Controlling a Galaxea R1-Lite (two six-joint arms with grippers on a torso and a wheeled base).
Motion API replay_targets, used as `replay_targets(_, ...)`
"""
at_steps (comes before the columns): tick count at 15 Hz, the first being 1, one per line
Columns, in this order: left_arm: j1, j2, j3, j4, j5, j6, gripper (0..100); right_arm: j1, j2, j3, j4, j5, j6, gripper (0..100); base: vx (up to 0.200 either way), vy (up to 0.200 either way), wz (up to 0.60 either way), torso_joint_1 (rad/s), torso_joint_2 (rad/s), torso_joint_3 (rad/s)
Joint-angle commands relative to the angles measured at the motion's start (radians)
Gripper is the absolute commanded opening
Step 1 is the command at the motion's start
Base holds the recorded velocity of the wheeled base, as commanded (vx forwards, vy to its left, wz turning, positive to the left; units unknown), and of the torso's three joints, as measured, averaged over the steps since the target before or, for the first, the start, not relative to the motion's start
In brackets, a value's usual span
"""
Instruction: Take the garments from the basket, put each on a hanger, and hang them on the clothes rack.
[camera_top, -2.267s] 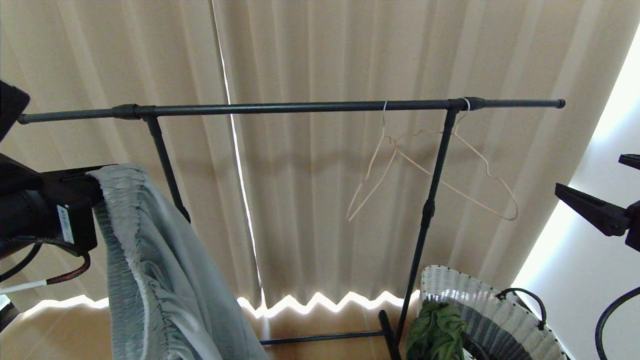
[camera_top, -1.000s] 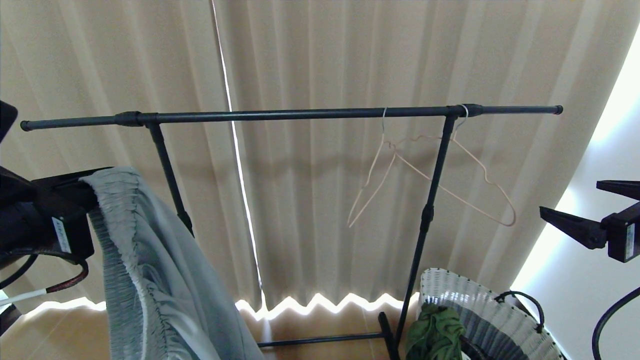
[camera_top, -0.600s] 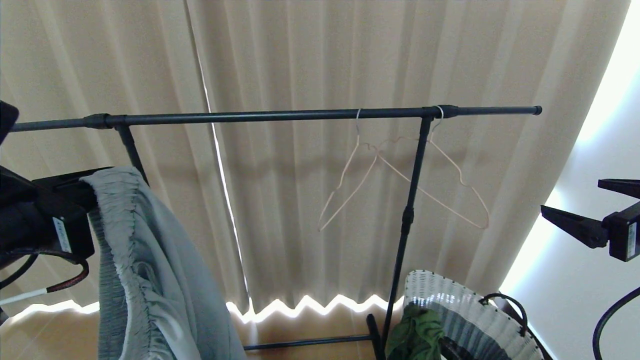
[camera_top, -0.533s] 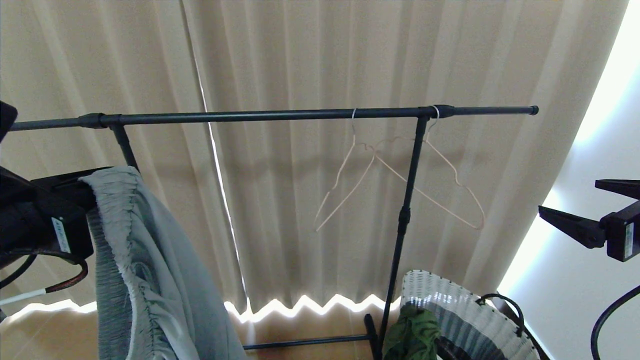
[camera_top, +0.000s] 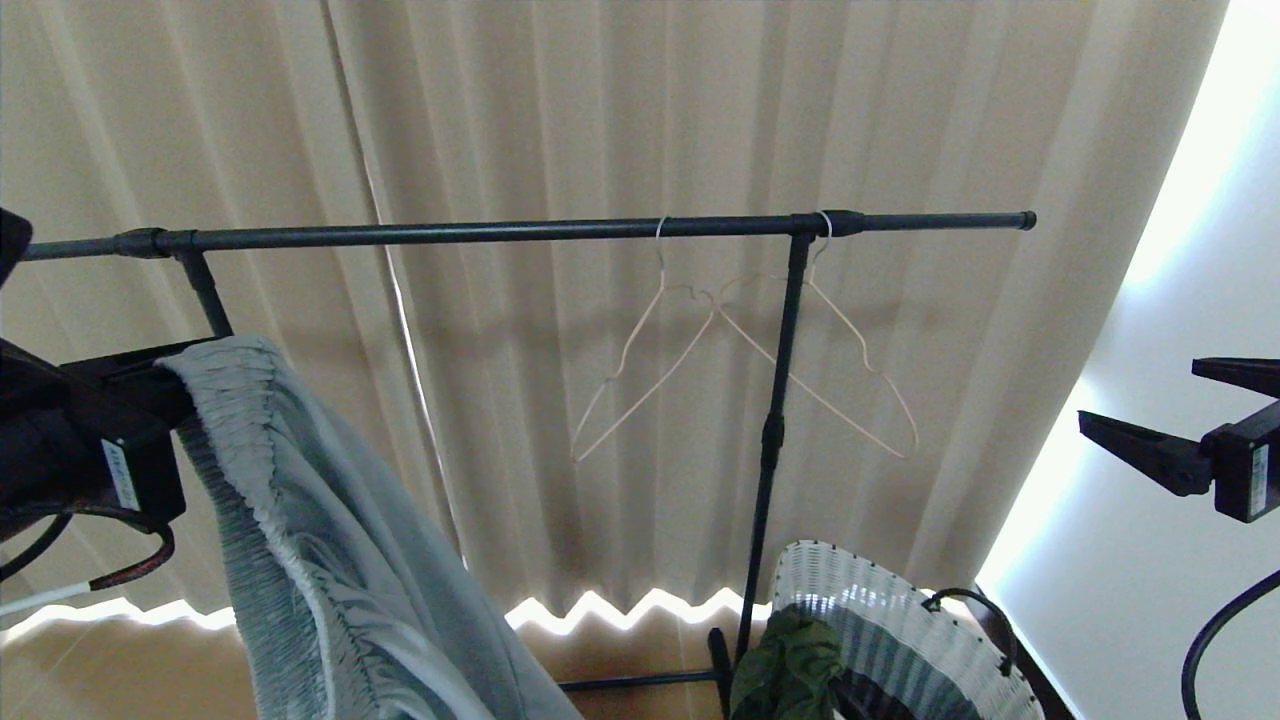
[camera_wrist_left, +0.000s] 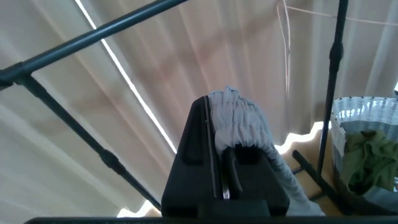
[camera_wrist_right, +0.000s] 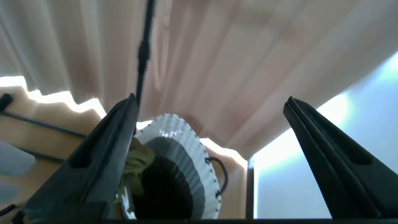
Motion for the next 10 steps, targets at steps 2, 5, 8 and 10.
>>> replay_targets(2, 0.0, 0.002, 0.002, 0.002, 0.0, -0.003, 0, 0.0, -0.007, -0.001, -0.002, 0.0, 0.0, 100, 0.0, 0.0, 0.0, 0.0, 0.0, 0.0)
replay_targets(5, 0.0, 0.001, 0.002, 0.002, -0.002, -0.003, 0, 0.0, -0.012, -0.002, -0.002, -0.002, 0.0, 100, 0.2, 0.0, 0.0, 0.001, 0.0, 0.007)
replay_targets(8, 0.0, 0.001, 0.004, 0.002, -0.002, -0.003, 0, 0.0, -0.012, -0.002, -0.002, -0.002, 0.0, 100, 0.2, 0.0, 0.0, -0.006, 0.0, 0.001)
replay_targets(10, 0.0, -0.001, 0.004, 0.002, -0.002, -0.001, 0, 0.0, -0.012, -0.001, -0.002, -0.002, 0.0, 100, 0.2, 0.0, 0.0, 0.01, 0.0, 0.0)
